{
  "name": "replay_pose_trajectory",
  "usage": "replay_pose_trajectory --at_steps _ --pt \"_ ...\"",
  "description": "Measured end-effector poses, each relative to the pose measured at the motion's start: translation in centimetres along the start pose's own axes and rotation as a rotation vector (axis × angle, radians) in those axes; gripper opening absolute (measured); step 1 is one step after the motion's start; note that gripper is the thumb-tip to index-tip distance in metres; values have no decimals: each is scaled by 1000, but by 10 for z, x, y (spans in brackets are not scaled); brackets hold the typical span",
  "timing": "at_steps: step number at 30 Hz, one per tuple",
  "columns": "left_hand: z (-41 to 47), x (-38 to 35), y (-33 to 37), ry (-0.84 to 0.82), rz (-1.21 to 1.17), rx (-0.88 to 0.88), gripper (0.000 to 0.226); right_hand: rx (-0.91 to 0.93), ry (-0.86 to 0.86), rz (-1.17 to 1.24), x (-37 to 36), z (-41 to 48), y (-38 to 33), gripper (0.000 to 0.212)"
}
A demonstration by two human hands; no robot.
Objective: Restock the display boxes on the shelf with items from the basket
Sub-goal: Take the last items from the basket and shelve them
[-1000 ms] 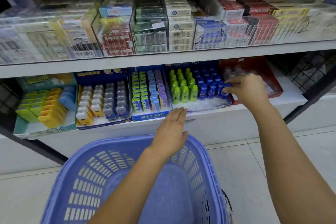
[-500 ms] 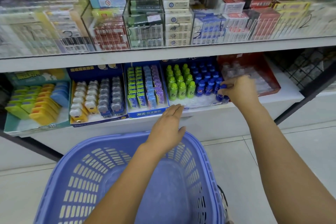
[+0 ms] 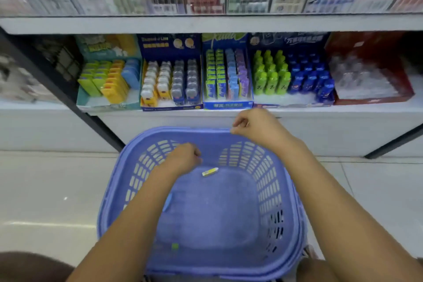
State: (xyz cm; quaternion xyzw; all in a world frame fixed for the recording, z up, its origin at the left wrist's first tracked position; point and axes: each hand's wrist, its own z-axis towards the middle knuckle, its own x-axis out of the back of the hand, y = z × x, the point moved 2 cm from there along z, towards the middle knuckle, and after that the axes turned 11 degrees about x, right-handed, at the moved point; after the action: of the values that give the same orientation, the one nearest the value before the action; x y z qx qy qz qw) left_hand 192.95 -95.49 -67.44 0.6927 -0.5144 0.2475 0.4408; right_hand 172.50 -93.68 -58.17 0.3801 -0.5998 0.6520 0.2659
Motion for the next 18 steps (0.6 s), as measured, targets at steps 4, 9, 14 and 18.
replay_pose_trajectory --at_steps 4,9,14,18 --pt "-3 -39 -67 -157 211 176 47 4 -351 -36 -105 -4 0 41" --pt "-5 -75 -119 -243 276 304 42 -40 -495 -98 -197 -16 33 51" --pt "0 -101 -138 -193 233 346 32 -25 -499 -100 -248 -15 56 54" --pt "9 -114 -143 -96 160 425 34 -37 -458 -123 -270 -5 66 48"
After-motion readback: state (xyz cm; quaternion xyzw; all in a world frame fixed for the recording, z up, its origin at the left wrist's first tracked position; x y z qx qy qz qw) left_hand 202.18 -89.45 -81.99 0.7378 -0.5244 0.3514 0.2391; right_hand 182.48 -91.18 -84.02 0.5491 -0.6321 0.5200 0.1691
